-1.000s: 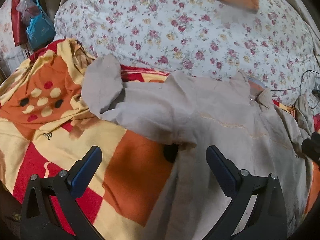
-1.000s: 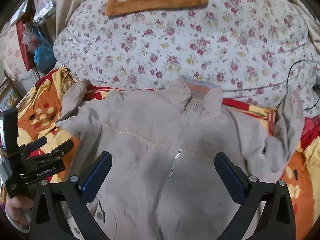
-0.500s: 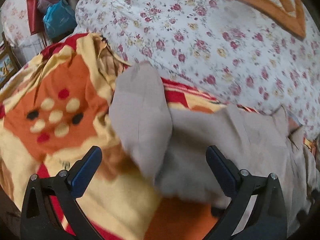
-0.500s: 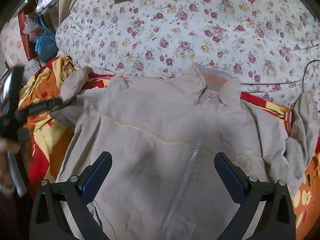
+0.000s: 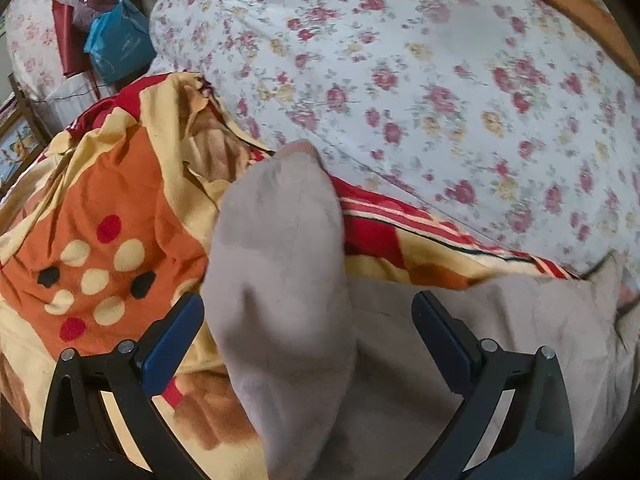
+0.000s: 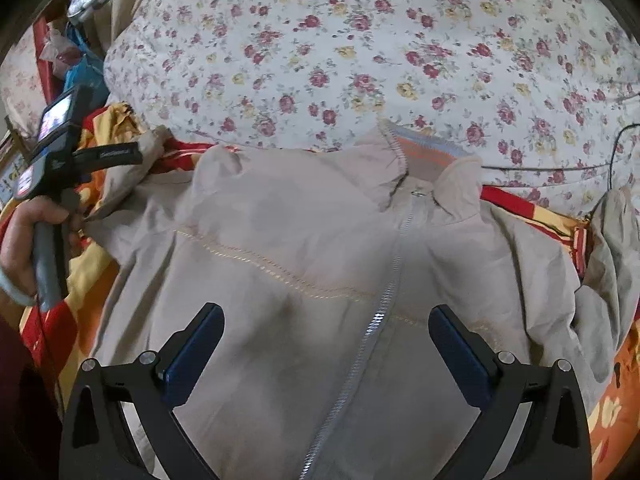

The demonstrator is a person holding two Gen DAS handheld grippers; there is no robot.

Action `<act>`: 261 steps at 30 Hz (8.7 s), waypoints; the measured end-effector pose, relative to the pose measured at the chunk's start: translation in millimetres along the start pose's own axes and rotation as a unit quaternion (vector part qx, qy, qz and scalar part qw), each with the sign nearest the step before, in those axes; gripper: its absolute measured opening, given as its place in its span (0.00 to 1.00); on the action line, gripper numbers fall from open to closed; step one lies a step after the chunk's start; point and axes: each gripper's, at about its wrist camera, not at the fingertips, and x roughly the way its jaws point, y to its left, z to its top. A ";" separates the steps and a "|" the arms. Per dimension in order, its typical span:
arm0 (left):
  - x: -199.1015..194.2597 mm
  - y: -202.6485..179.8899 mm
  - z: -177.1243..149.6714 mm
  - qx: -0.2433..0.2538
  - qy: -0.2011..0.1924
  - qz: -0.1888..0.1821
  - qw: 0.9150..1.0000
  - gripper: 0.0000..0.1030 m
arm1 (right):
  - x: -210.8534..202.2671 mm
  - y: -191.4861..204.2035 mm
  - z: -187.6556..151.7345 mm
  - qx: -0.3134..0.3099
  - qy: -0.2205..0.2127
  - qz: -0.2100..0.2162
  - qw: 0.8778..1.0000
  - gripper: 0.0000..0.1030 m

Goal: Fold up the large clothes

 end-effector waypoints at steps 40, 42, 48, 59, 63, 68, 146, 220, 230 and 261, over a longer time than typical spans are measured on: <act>-99.5 -80.6 -97.2 0.111 -0.059 -0.097 0.987 1.00 | -12.0 -41.8 -12.1 0.074 -0.018 -0.095 0.993 0.99; -98.2 -80.2 -96.3 0.109 -0.058 -0.095 0.988 1.00 | -10.8 -40.5 -12.0 0.073 -0.017 -0.093 0.993 0.99; -95.0 -79.3 -95.7 0.107 -0.055 -0.092 0.988 1.00 | -8.2 -38.1 -13.3 0.069 -0.014 -0.091 0.993 0.99; -77.6 -59.4 -68.3 0.079 -0.041 -0.069 0.994 1.00 | -4.8 -36.8 -14.2 0.064 -0.008 -0.085 0.994 0.99; -45.7 -39.5 -34.2 0.065 -0.032 -0.004 0.997 1.00 | -4.4 -38.1 -13.9 0.067 -0.004 -0.076 0.995 0.99; 21.6 -12.5 5.5 0.032 0.007 0.063 0.997 1.00 | -4.0 -39.2 -13.1 0.072 -0.001 -0.062 0.996 0.99; -69.0 -18.3 -96.7 0.116 0.058 -0.109 0.985 0.79 | -8.8 -142.7 -28.0 0.183 0.004 -0.065 0.981 0.52; -66.5 -103.2 -102.9 0.129 0.046 -0.142 0.980 0.80 | -55.8 -321.9 -36.3 0.298 -0.024 -0.093 0.950 0.68; -59.7 -104.2 -102.1 0.132 0.050 -0.141 0.980 0.80 | 1.2 -321.7 21.8 0.260 -0.009 -0.109 0.959 0.65; -79.2 -62.7 -78.2 0.020 0.039 -0.221 0.974 0.81 | -105.4 -110.7 -10.5 -0.013 -0.038 0.230 0.972 0.47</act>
